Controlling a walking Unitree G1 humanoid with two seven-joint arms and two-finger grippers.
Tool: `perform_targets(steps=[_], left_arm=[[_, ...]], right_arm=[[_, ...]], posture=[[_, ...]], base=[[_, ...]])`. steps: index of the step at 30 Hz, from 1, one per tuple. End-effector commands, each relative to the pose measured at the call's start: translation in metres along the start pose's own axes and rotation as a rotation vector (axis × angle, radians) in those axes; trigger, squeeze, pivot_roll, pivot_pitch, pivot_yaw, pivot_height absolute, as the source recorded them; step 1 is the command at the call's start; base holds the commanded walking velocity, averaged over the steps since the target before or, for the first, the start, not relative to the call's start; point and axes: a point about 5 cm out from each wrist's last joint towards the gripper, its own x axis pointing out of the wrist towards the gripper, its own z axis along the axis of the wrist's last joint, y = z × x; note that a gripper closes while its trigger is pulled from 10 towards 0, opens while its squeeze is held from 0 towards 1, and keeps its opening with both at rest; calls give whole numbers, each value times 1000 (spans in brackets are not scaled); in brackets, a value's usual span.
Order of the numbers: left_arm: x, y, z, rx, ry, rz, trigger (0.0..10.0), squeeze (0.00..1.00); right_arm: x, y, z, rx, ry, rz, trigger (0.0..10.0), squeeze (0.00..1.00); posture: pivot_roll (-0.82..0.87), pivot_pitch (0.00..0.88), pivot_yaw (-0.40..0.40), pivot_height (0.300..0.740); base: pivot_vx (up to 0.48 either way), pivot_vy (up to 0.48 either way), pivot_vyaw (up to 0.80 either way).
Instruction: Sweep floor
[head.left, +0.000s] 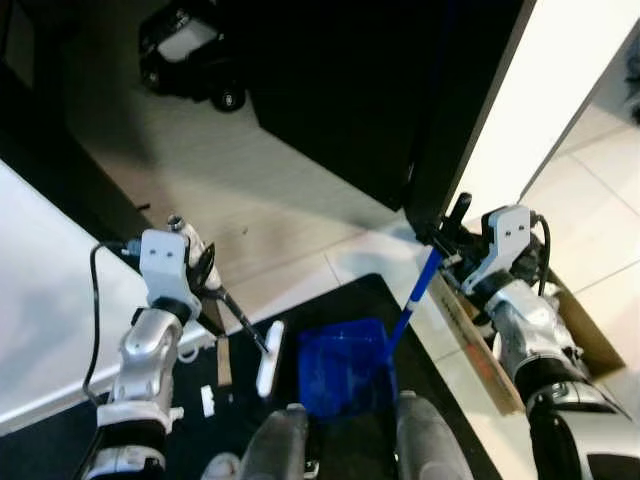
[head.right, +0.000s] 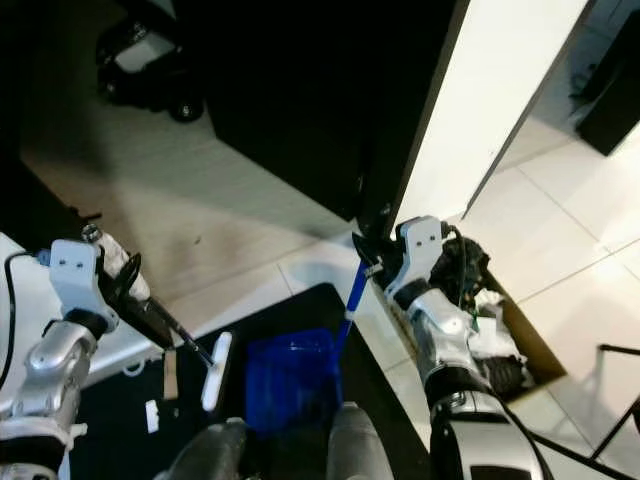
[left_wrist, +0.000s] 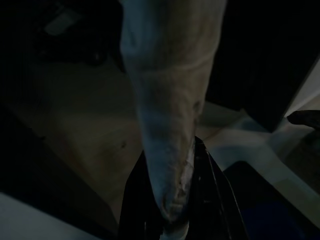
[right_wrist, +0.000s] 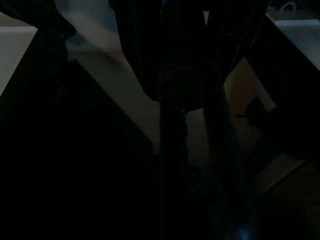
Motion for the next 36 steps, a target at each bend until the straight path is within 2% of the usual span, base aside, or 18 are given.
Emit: perform_targets(steps=[1,34,36], left_arm=[[-3,7,2,5,-5,14,10000,0],[-9,13,4,11,-1,19,10000,0],[-9,13,4,18,-2,20,10000,0]], right_arm=[[1,3,0,10,-12,0,10000,0],[-1,-2,0,6,-4,-8,10000,0],[-1,-3,0,5,-4,-10,10000,0]], posture=[[56,48,-6,740],[76,63,-3,740],[77,63,-3,740]], base=[[0,480,0],[0,480,0],[0,0,0]])
